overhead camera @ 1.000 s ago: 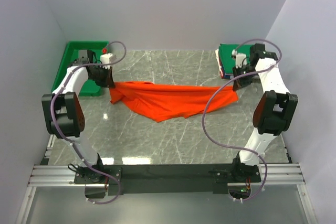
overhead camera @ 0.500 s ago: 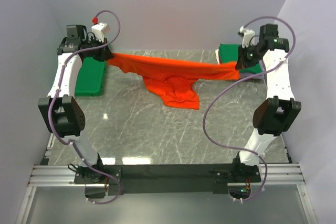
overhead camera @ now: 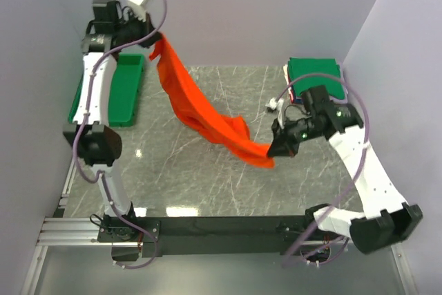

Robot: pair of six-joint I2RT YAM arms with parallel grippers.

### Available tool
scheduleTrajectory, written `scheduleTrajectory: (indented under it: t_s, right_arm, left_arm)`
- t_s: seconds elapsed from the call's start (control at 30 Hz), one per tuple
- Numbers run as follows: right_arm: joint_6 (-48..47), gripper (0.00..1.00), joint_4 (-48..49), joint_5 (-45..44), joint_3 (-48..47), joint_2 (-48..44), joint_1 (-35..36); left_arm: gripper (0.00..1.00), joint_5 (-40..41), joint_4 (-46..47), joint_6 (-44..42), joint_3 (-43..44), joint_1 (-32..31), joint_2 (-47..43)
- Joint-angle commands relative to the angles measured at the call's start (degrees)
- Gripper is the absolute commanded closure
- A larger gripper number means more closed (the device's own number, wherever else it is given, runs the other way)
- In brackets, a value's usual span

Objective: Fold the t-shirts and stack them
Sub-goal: Flatten the tshirt out

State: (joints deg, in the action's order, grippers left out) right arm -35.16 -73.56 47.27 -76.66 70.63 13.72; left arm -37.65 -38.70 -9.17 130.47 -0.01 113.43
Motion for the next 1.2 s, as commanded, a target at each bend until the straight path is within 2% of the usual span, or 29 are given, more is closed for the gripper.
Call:
scheduleTrajectory:
  t_s: [0.0, 0.07, 0.1, 0.13, 0.17, 0.2, 0.23, 0.27, 0.33, 0.37, 0.4, 0.43, 0.5, 0.67, 0.83, 1.0, 1.17]
  right_arm:
    - [8.3, 1.0, 10.4, 5.4, 5.2, 0.9, 8.0]
    - [13.3, 0.97, 20.1, 5.2, 6.9, 3.0, 10.8]
    - [15.5, 0.94, 22.0, 4.5, 7.0, 3.8, 13.6]
    - [16.2, 0.75, 23.4, 3.5, 6.0, 4.5, 14.7]
    - [15.8, 0.63, 22.2, 2.3, 4.6, 6.3, 15.6]
    - [15.4, 0.44, 21.2, 0.9, 3.2, 7.0, 15.7]
    - [15.7, 0.42, 20.5, -3.1, 1.0, 7.4, 14.9]
    - [15.6, 0.37, 19.3, -4.2, 0.6, 7.9, 14.0]
    - [13.8, 0.36, 19.2, -6.1, 1.6, 7.7, 10.3]
    - [13.4, 0.36, 21.1, -7.4, 2.6, 7.9, 9.2]
    - [14.1, 0.36, 23.1, -9.4, 3.7, 8.2, 8.4]
    - [14.7, 0.37, 27.1, -14.7, 5.3, 9.9, 8.0]
    - [17.1, 0.4, 30.4, -19.1, 5.0, 12.9, 8.1]
    - [20.8, 0.45, 33.7, -25.6, -4.6, 29.4, 7.7]
    - [23.3, 0.44, 36.6, -30.3, -10.8, 39.4, 7.9]
    - [24.7, 0.4, 37.4, -33.8, -14.3, 44.3, 8.0]
    - [26.0, 0.4, 35.1, -27.2, -16.0, 48.1, 8.0]
  left_arm:
    - [0.97, 2.0, 2.7, 4.6, 7.8, -3.9, 9.8]
    - [0.89, 1.2, 5.1, 4.9, 7.3, -5.4, 12.8]
    - [0.7, 0.7, 5.4, 4.9, 5.3, -6.0, 13.1]
    - [0.58, 0.4, 5.3, 4.9, 4.6, -6.7, 13.4]
    - [0.5, -0.1, 3.9, 5.0, 3.9, -6.8, 13.3]
    - [0.43, -0.1, 2.8, 5.5, 2.3, -6.8, 12.8]
    - [0.41, 0.0, 2.1, 5.4, 0.7, -6.1, 11.7]
    - [0.4, -0.3, 2.4, 5.2, -5.3, -5.5, 8.2]
    - [0.38, -0.8, 4.7, 5.0, -14.1, -3.4, 0.1]
    - [0.37, -1.0, 5.6, 4.4, -22.2, -3.0, -2.7]
    - [0.37, -0.2, 5.4, 1.7, -25.5, -2.8, -5.2]
    - [0.37, 0.5, 4.9, 0.3, -28.7, -2.8, -9.8]
    - [0.37, 1.0, 3.4, -1.3, -37.6, -2.9, -13.7]
    - [0.36, 2.9, 0.9, -2.8, -56.3, -3.7, -22.4]
    - [0.34, 4.0, -1.6, -1.4, -63.9, -5.7, -25.4]
    - [0.29, 4.4, -0.9, 2.0, -69.3, -7.6, -24.7]
    - [0.29, 4.9, 2.0, 6.9, -70.8, -9.4, -19.5]
